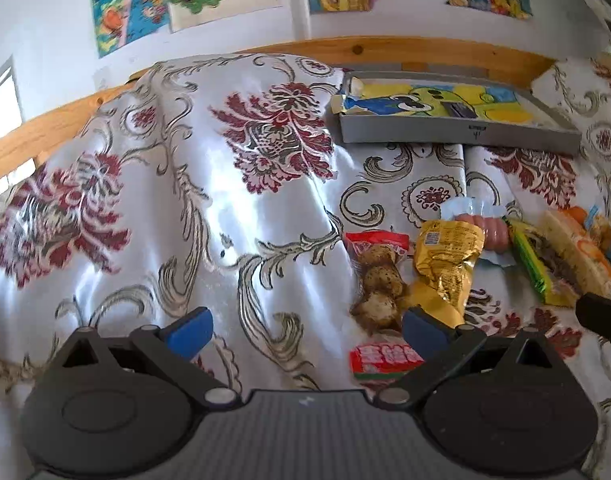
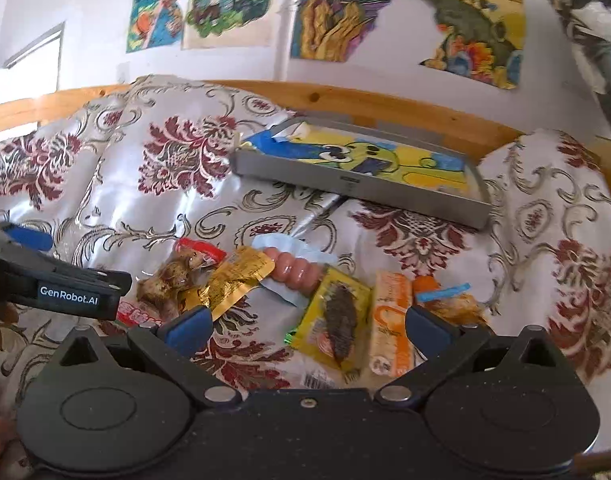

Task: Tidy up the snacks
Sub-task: 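Move both tools back from the tray to the snack pile, then grasp the gold foil packet with right tool while left tool approaches the quail egg pack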

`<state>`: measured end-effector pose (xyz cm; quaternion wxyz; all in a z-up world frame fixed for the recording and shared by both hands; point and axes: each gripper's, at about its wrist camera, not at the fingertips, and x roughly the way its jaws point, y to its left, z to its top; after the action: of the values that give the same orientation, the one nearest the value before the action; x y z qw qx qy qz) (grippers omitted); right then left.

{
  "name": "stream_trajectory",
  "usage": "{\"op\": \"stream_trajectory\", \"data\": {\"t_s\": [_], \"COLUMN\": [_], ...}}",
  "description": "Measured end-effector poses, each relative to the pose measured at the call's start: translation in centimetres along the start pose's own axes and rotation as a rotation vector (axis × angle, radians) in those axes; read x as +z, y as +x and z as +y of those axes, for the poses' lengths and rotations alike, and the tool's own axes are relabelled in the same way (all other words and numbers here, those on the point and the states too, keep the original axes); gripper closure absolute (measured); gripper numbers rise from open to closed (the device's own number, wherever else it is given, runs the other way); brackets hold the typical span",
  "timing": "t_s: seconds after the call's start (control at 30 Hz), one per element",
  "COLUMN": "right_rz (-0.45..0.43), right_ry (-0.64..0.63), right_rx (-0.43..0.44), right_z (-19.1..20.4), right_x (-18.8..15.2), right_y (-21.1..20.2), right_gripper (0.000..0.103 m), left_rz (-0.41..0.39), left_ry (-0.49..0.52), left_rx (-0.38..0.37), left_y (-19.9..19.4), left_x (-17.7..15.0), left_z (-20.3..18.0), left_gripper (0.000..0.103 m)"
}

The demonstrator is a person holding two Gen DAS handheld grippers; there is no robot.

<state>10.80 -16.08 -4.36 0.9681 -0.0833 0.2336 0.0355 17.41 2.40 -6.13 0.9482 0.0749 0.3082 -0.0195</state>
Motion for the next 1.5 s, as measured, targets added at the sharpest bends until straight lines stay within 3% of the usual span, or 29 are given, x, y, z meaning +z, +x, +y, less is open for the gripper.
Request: {"op": "stream_trajectory", "data": {"t_s": [0.3, 0.57, 0.87, 1.1, 1.37, 1.5], "right_rz": [0.021, 0.103, 0.230, 0.240, 0.256, 0.241], "right_ry": [-0.082, -0.042, 0.063, 0.107, 0.205, 0.188], "right_rx": [0.116, 0.230, 0.359, 0.424, 0.453, 0.451], "right_z": [0.3, 0.5, 0.7, 1.0, 0.5, 1.0], "right_x": [1.7, 2.5, 2.9, 3.0, 2.6, 2.5], "right_y": [4.4, 8.4, 12.7, 13.5, 14.4, 14.4], "right_gripper": [0.008, 0.020, 0.039, 0.053, 0.054, 0.061], "left_rz": [0.027, 0.016, 0.052, 0.066, 0.067, 0.069], "left_ry": [0.085, 0.180, 0.147, 0.097, 0.066, 0.058], "left_rx": [-0.038, -0.016, -0.016, -0.022, -0.034, -0.036], "left_y": [1.9, 3.4, 4.6, 4.8, 4.7, 4.6], "left_x": [1.2, 1.7, 1.7, 2.0, 2.1, 2.1], "left_z": [-0.7, -1.0, 0.5, 1.6, 1.9, 1.8], "left_gripper": [0.001, 0.001, 0.001, 0.001, 0.001, 0.001]}}
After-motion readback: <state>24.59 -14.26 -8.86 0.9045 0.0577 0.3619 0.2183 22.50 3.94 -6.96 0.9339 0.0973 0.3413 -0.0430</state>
